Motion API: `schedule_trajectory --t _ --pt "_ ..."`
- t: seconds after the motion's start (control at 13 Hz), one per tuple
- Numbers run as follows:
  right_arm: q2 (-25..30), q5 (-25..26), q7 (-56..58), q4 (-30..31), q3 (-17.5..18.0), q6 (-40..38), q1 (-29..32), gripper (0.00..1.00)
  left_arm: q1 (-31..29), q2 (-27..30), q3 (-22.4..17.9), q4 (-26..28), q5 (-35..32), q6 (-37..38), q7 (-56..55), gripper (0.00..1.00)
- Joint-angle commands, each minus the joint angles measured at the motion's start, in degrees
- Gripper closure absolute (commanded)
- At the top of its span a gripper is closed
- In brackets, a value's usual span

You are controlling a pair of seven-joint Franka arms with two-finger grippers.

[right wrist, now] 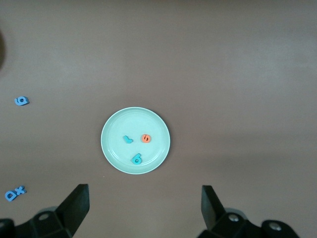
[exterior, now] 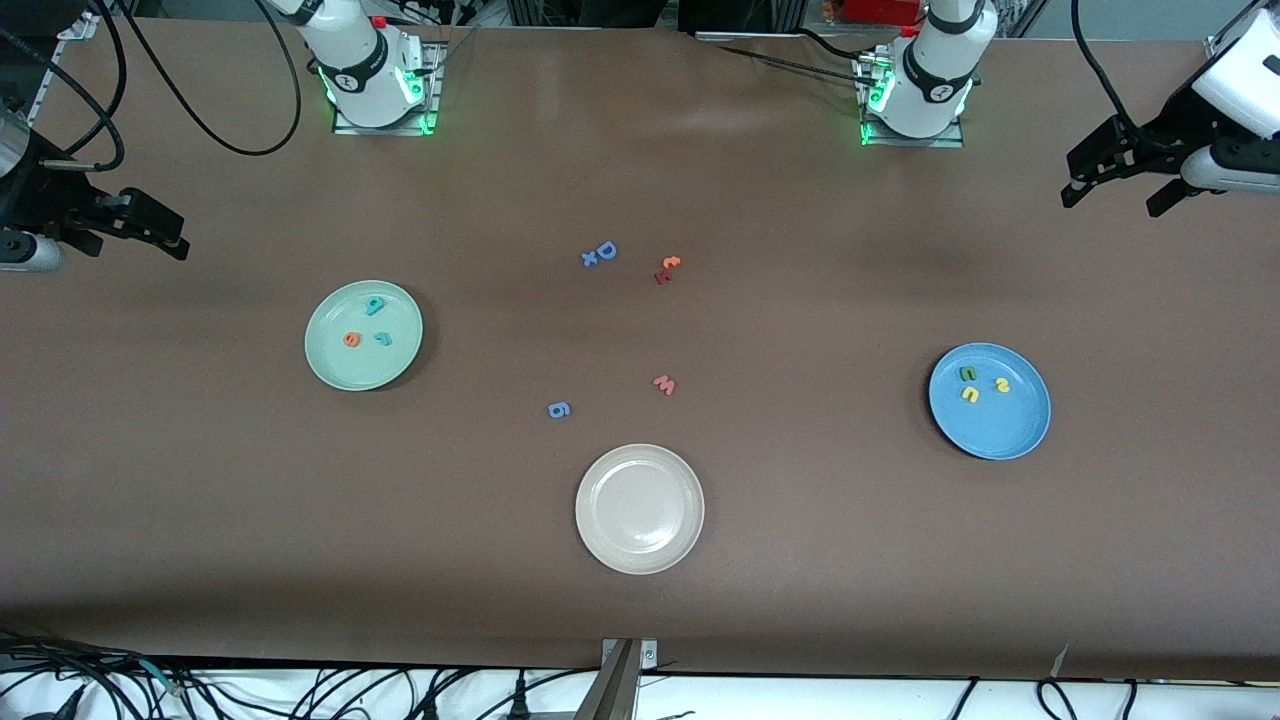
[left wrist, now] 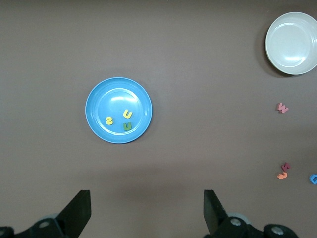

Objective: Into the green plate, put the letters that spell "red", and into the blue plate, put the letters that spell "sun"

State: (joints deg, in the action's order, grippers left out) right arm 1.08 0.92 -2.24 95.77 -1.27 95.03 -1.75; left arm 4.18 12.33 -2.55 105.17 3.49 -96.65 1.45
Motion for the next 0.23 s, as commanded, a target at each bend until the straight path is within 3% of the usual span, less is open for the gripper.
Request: schedule_trajectory --t 0.0,0.15 --pt "-0.5 0.6 0.6 -1.4 0.3 -1.1 0.4 0.00 -0.9 -4.0 1.1 -5.3 -1.5 3.1 -0.4 0.00" --pt "-0.6 0.6 0.6 -1.4 0.3 -1.1 0.4 0.00 -0.8 -4.7 1.1 -6.6 -1.6 3.8 -0.4 0.00"
